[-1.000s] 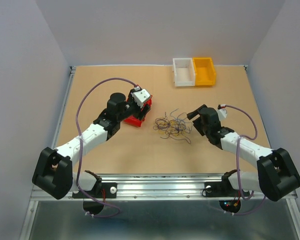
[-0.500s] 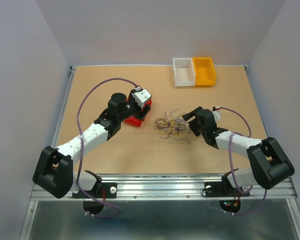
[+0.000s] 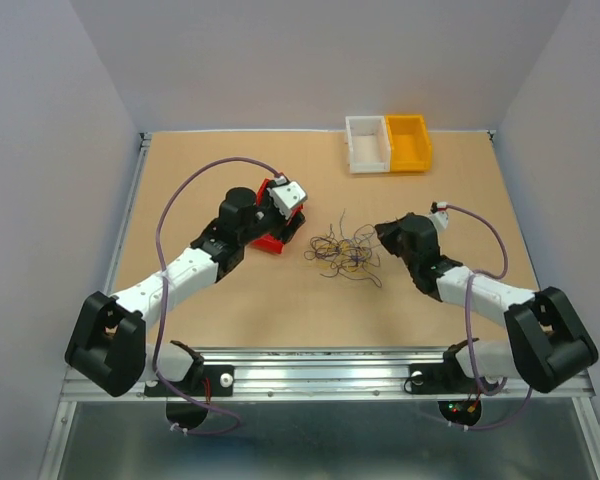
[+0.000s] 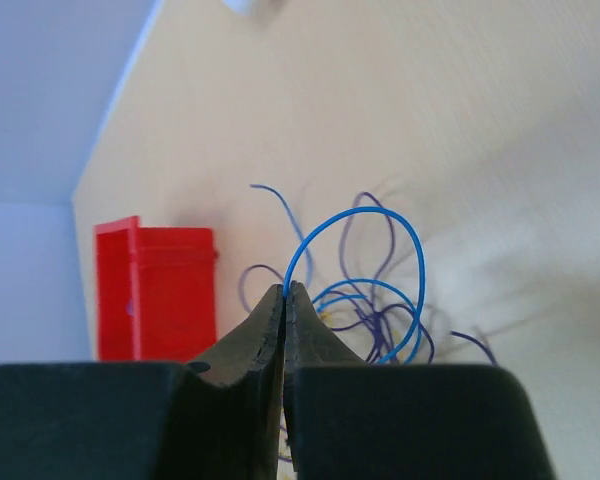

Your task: Untangle the cables

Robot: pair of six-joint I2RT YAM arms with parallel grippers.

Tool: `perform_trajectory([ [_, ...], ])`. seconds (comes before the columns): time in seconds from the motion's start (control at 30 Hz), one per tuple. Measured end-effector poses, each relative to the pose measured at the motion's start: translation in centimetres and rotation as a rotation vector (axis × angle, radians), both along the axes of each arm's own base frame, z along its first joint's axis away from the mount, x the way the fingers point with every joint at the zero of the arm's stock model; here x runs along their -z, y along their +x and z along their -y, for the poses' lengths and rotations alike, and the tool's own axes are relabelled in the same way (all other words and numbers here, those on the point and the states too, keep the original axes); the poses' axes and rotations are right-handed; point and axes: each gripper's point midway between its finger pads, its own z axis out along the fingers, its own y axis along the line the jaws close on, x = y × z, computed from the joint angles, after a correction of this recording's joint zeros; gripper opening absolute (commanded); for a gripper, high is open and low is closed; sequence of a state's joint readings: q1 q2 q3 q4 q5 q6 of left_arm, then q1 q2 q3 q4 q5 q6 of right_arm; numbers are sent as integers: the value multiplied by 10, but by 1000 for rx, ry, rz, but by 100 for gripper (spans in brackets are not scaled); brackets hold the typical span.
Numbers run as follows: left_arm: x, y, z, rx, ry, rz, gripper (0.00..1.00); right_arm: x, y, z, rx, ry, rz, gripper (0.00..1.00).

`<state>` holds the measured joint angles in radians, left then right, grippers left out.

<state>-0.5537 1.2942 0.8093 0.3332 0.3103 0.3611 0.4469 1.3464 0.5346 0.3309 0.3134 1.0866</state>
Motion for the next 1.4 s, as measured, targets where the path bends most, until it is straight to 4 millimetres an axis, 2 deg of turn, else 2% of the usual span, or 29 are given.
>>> perform_trajectory([
  [0.1, 0, -7, 10, 32, 6, 7, 70, -44, -4, 0, -20, 23, 132, 1],
  [0.23, -1, -32, 40, 133, 17, 27, 71, -96, -19, -4, -68, 63, 295, 0],
  [0.3, -3, -44, 52, 183, 13, 36, 72, -115, -27, -6, -93, 84, 357, 1],
  [0.37, -6, -55, 64, 233, 0, 46, 74, -125, -33, -9, -118, 95, 391, 1],
  [0.57, -14, -62, 75, 279, -36, 58, 77, -129, -42, -23, -190, 104, 404, 1],
  [0.67, -13, -68, 94, 329, -41, 56, 77, -129, -47, -32, -225, 99, 405, 1],
  [0.77, -4, -67, 118, 371, -32, 37, 77, -130, -51, -38, -247, 95, 412, 1],
  [0.9, 23, -55, 151, 401, -3, -22, 77, -136, -54, -38, -250, 96, 429, 1],
  [0.97, 35, -51, 158, 400, 5, -49, 77, -139, -54, -36, -242, 98, 438, 1],
  [1.07, 46, -45, 166, 391, 6, -85, 69, -146, -57, -32, -229, 107, 460, 0],
  [1.2, 48, -37, 176, 383, -17, -104, 60, -157, -63, -25, -211, 123, 497, 0],
  [1.33, 49, -36, 182, 381, -39, -127, 33, -171, -69, -21, -204, 145, 538, 1],
  [1.37, 49, -37, 183, 383, -45, -135, 19, -175, -71, -19, -201, 149, 547, 1],
  [1.4, 48, -37, 183, 385, -50, -138, 11, -176, -71, -19, -199, 152, 552, 1],
])
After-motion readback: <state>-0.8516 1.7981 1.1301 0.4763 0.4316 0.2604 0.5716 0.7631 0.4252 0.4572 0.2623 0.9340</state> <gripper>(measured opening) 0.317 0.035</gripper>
